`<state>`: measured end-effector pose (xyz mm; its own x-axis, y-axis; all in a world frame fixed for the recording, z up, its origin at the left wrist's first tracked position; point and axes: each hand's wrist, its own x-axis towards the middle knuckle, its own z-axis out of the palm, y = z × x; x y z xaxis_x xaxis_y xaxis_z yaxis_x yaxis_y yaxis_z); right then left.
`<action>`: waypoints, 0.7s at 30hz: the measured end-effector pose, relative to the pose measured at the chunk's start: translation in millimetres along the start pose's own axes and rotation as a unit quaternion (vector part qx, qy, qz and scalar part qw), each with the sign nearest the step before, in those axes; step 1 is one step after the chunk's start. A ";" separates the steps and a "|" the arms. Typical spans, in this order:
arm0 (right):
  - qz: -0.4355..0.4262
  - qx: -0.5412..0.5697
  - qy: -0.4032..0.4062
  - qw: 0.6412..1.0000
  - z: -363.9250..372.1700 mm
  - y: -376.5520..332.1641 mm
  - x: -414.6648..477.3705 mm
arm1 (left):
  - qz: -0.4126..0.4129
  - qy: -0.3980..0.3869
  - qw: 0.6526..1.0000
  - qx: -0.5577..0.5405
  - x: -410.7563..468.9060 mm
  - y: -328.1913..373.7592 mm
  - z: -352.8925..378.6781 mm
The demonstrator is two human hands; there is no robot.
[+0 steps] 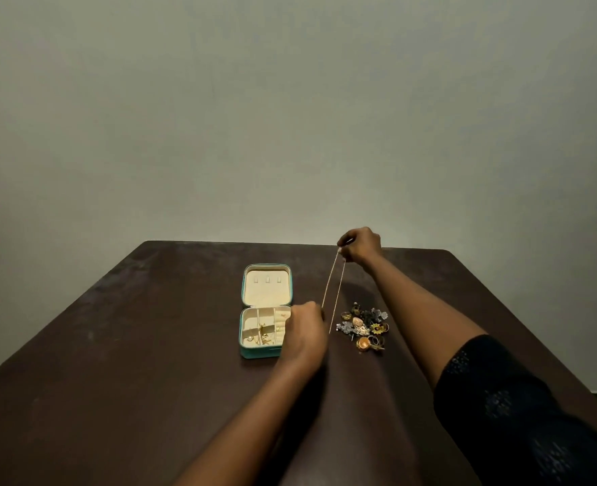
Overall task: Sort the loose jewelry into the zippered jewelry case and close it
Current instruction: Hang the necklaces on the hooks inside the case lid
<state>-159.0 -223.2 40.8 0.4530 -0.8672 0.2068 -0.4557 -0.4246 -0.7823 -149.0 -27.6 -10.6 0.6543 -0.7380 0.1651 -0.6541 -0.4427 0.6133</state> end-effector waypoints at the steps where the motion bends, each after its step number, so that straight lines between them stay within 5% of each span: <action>1: 0.004 -0.006 -0.007 1.000 4.8 5.4 4.1 | -0.005 -0.010 1.000 0.002 1.9 0.6 2.2; 9: 0.015 -0.089 -0.067 0.994 41.5 45.4 31.5 | -0.002 -0.073 0.996 0.060 -1.6 4.1 17.9; 21: -0.087 -0.216 -0.103 0.967 66.9 62.5 43.8 | 0.037 -0.118 0.984 0.127 -2.8 0.9 24.3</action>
<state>-116.3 -270.3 -38.3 0.6744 -0.7217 0.1557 -0.6166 -0.6665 -0.4190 -160.6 -38.3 -29.3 0.5142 -0.8577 0.0002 -0.7902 -0.4736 0.3889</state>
